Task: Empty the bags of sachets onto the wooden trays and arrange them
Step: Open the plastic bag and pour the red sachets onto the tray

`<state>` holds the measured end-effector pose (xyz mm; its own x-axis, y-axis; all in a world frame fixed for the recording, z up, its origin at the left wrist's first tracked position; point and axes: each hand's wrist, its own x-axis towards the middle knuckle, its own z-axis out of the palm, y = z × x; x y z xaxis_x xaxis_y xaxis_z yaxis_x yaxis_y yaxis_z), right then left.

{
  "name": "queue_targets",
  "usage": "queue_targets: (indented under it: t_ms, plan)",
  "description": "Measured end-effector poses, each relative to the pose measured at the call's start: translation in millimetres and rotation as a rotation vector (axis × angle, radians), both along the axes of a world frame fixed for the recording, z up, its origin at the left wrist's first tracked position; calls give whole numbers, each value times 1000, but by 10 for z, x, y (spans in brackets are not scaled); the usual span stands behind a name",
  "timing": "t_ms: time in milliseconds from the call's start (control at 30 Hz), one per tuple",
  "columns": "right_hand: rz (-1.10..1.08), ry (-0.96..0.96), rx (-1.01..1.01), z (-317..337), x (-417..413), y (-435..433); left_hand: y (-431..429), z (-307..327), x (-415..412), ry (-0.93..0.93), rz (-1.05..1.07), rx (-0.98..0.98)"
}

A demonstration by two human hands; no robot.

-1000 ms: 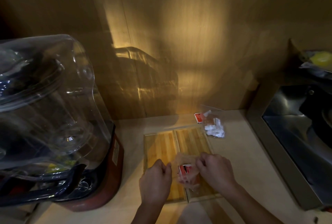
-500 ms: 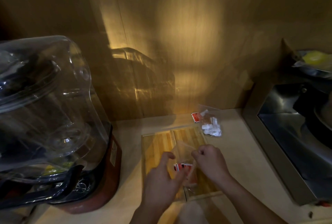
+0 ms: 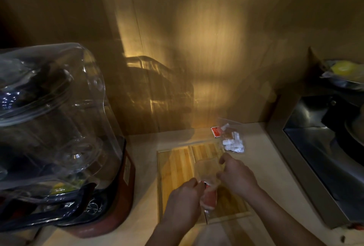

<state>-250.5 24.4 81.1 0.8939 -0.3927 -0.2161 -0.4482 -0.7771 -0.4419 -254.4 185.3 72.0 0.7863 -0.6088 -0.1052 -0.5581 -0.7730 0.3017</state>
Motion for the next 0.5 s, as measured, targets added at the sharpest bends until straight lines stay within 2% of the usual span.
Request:
queue_targets:
  t_ms: [133,300,400,500]
  plan:
    - [14,-50,5,73,2,-107,121,39,195,-63,-119,-25]
    - [-93,-155,103,158,-40,-174,255,112,353,-172,-39,-99]
    - [-107,-178,154,171,-87,-177,233,138,353,-136,13,-195]
    - [-128,-165,213,236,-152,-229,196,116,344,-19,14,-368]
